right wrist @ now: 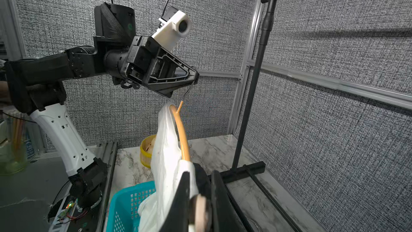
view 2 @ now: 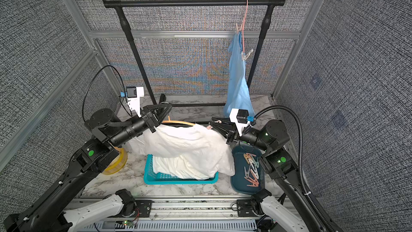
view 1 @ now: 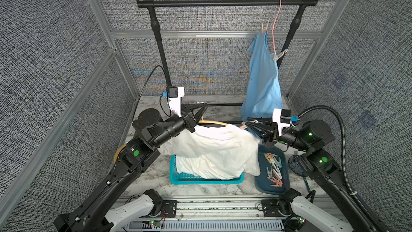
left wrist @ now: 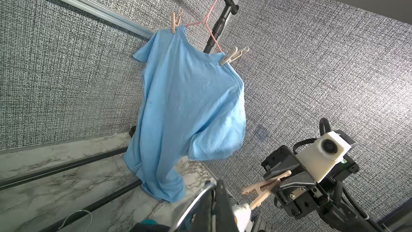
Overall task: Use clothespins to secure the t-shirt on both sides of the hanger
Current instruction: Clamp the T-shirt on the hanger.
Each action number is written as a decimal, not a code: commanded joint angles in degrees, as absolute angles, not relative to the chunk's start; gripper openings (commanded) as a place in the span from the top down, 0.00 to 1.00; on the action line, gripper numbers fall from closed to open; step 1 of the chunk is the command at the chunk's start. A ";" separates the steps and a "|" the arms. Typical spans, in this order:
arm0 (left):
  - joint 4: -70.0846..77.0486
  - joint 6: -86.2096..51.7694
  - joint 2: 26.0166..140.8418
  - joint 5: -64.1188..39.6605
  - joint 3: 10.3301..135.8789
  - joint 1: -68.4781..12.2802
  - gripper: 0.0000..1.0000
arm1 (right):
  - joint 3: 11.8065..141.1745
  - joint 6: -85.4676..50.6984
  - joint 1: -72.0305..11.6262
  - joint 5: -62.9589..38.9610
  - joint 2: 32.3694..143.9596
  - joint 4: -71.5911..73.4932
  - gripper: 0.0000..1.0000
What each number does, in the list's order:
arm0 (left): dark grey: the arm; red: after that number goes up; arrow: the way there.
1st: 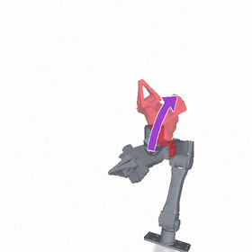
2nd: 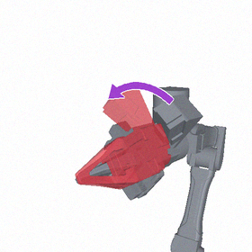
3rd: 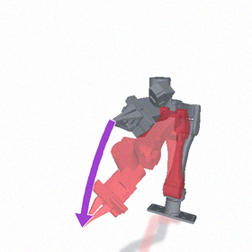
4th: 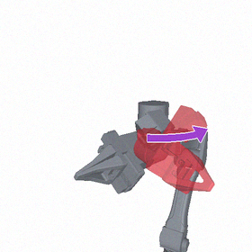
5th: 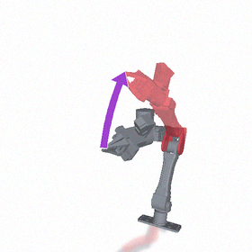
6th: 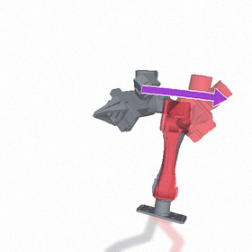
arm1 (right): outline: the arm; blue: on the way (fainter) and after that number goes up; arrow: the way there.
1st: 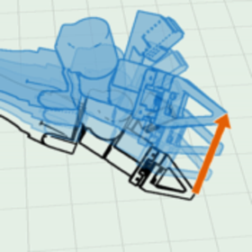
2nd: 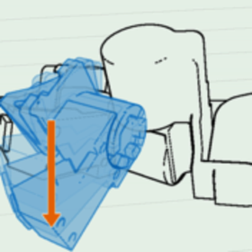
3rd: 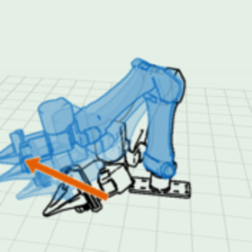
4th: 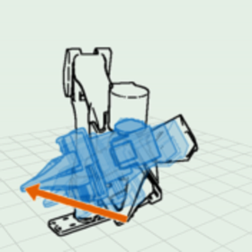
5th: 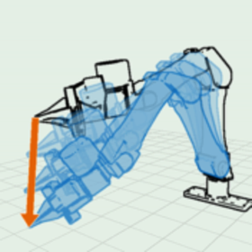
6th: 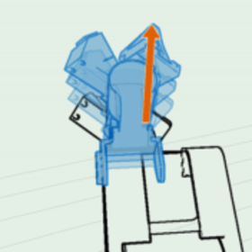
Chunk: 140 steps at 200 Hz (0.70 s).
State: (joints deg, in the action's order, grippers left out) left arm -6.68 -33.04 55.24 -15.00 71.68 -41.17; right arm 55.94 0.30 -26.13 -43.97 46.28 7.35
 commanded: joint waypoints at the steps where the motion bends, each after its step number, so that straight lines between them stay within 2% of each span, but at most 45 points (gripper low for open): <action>1: -4.48 -32.35 55.02 -15.21 72.16 -41.13 1.00 | 55.03 -1.86 -25.05 -49.85 46.81 12.31 1.00; 79: -4.61 -32.61 54.98 -15.24 72.07 -41.14 1.00 | 55.00 2.40 -24.61 -53.96 47.79 7.86 1.00; 140: -2.71 -34.60 55.28 -16.33 71.57 -41.18 1.00 | 55.03 9.29 -25.39 -50.56 49.12 2.21 1.00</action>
State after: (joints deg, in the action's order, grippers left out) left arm -7.73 -33.34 55.31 -15.20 71.75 -41.17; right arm 54.74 5.61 -24.84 -51.66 48.66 5.30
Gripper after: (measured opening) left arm 0.052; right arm 0.124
